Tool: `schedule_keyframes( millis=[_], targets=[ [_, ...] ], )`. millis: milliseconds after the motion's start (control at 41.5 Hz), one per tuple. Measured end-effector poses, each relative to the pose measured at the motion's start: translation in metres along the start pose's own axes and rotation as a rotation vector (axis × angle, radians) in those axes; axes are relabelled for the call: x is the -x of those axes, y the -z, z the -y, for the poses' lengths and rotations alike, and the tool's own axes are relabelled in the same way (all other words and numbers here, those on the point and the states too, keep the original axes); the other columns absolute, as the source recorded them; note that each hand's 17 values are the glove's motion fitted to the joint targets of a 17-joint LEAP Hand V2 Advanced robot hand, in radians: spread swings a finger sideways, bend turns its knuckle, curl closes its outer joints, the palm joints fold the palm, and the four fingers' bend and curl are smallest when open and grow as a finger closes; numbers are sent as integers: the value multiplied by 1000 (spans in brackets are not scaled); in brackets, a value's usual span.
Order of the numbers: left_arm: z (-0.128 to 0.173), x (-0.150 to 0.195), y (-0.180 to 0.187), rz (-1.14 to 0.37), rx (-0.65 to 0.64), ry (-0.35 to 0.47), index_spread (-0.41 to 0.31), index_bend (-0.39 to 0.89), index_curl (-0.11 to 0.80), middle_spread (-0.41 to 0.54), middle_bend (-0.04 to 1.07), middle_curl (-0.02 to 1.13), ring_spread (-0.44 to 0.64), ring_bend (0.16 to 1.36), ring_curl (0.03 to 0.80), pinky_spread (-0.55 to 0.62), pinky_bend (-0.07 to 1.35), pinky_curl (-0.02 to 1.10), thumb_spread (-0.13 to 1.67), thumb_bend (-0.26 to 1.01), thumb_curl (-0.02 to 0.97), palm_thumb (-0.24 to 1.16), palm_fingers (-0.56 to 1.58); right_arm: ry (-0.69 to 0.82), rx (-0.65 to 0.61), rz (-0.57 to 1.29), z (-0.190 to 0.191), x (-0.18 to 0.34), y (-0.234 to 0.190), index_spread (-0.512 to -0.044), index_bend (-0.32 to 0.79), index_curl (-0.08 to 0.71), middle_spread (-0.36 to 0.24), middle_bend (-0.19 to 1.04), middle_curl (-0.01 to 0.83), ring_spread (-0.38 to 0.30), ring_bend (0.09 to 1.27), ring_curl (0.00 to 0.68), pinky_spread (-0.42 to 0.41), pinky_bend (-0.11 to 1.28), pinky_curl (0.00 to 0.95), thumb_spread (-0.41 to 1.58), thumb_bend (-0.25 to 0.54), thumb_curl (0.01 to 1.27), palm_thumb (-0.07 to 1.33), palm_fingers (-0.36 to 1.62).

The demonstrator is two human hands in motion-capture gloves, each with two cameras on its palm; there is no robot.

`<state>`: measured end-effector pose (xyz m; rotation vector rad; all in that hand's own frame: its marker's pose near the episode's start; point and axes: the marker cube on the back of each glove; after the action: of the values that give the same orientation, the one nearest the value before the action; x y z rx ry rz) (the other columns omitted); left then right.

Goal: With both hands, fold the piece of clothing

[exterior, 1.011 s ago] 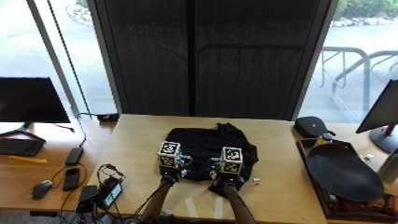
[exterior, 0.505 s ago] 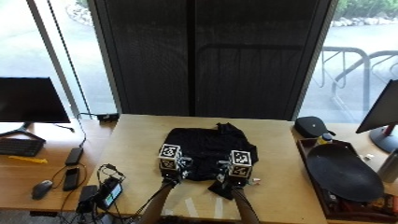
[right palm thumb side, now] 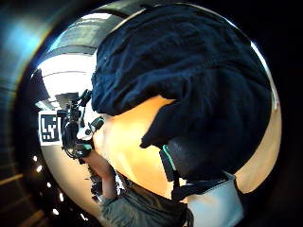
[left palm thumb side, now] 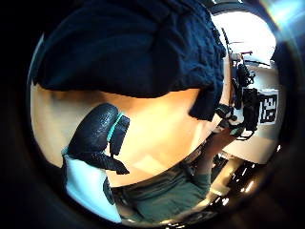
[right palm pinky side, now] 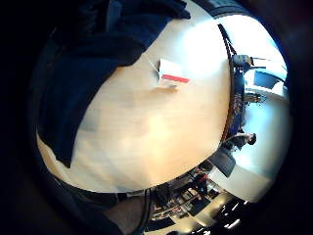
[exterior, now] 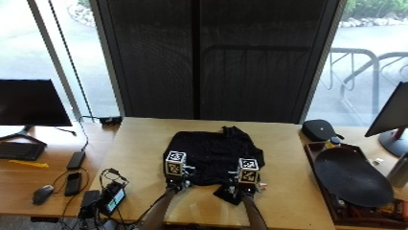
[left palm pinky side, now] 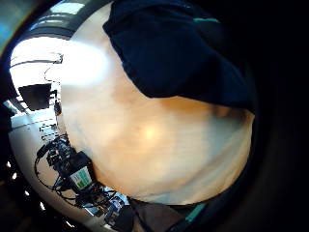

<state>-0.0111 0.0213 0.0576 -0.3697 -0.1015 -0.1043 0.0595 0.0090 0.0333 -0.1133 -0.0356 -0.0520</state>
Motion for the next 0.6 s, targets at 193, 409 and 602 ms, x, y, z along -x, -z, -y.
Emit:
schedule_keyframes(
  millis=[193, 409, 602],
  targets=[
    [14, -7, -14, 13, -56, -50, -111, 203, 306, -34, 237, 397, 108, 578, 309, 309, 395, 281, 1077, -13, 321, 427, 402, -34, 133, -19, 9, -12, -27, -347, 195, 238, 44, 177, 246, 167, 364, 256, 177, 830, 364, 1072, -5, 350, 562, 32],
    [25, 3, -14, 89, -229, -20, -192, 311, 381, -119, 220, 405, -1, 532, 304, 274, 244, 251, 1110, -11, 321, 462, 603, -38, 12, -41, 13, -13, -25, -368, 296, 313, -30, 197, 278, 43, 383, 267, 126, 625, 310, 1067, -12, 345, 605, 316],
    [49, -10, 5, 129, -572, -112, -257, 336, 413, -211, 239, 410, -161, 527, 310, 157, 147, 228, 1129, 6, 329, 545, 878, -70, -129, -272, 12, -20, -6, -358, 354, 350, -156, 194, 305, -134, 444, 287, -19, 554, 284, 1140, 57, 360, 771, 873]
  ],
)
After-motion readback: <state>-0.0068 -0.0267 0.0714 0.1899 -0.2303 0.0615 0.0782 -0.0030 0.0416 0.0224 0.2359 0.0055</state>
